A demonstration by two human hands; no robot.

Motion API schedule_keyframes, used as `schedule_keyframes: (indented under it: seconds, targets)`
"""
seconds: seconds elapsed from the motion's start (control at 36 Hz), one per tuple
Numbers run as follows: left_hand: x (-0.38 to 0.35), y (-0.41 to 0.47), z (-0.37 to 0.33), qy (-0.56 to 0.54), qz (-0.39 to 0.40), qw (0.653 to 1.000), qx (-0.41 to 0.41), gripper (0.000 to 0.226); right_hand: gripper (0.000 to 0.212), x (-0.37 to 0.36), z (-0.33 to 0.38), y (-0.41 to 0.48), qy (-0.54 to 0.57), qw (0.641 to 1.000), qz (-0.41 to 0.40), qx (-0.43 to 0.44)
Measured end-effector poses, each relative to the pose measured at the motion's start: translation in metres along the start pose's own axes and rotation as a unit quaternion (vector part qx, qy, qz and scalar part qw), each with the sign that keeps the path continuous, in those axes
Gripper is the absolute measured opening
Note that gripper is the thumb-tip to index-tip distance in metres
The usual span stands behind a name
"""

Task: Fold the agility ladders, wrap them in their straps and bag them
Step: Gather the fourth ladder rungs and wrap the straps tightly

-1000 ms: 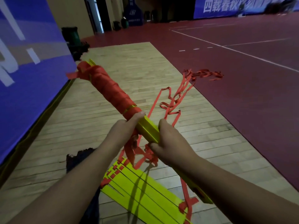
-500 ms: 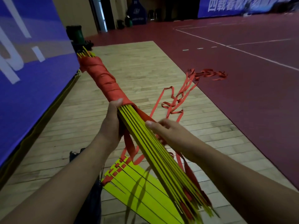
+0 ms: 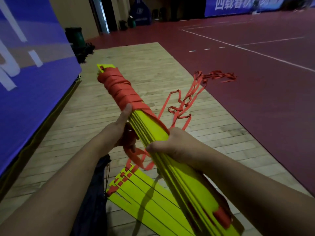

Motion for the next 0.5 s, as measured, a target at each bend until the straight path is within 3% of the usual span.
schedule_keyframes:
  seconds: [0.06,0.14,0.22,0.33,0.39,0.5]
  targets:
    - [-0.003,-0.001,0.003,0.062,0.031,0.996,0.049,0.111,0.019,0.004,-0.001,0.005,-0.051,0.997,-0.055,0.002]
    - [-0.020,-0.005,-0.005,0.072,0.036,0.996,0.031,0.093,0.033,0.006,-0.003,0.009,-0.202,0.970,-0.136,0.000]
    - [-0.037,-0.005,-0.009,0.045,-0.035,0.998,0.000,0.076,0.040,-0.002,-0.006,0.005,-0.391,0.900,-0.193,0.013]
    - [-0.043,-0.007,-0.006,-0.038,-0.130,0.991,-0.006,0.054,0.041,-0.021,-0.004,0.001,-0.475,0.847,-0.229,0.065]
    - [-0.035,-0.007,-0.003,-0.088,-0.171,0.981,-0.008,0.053,0.042,-0.025,0.000,0.001,-0.477,0.844,-0.230,0.085]
    - [-0.021,-0.007,-0.001,-0.151,-0.206,0.967,-0.024,0.048,0.042,-0.033,0.000,0.001,-0.397,0.897,-0.150,0.125]
Point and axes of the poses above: each hand's wrist, its own y-axis towards the middle knuckle, its own x-axis out of the back of the hand, z = x × y, the point moved 4 cm from there along y, towards the middle knuckle, and after that the axes turned 1 degree about -x, right-handed, at the moved point
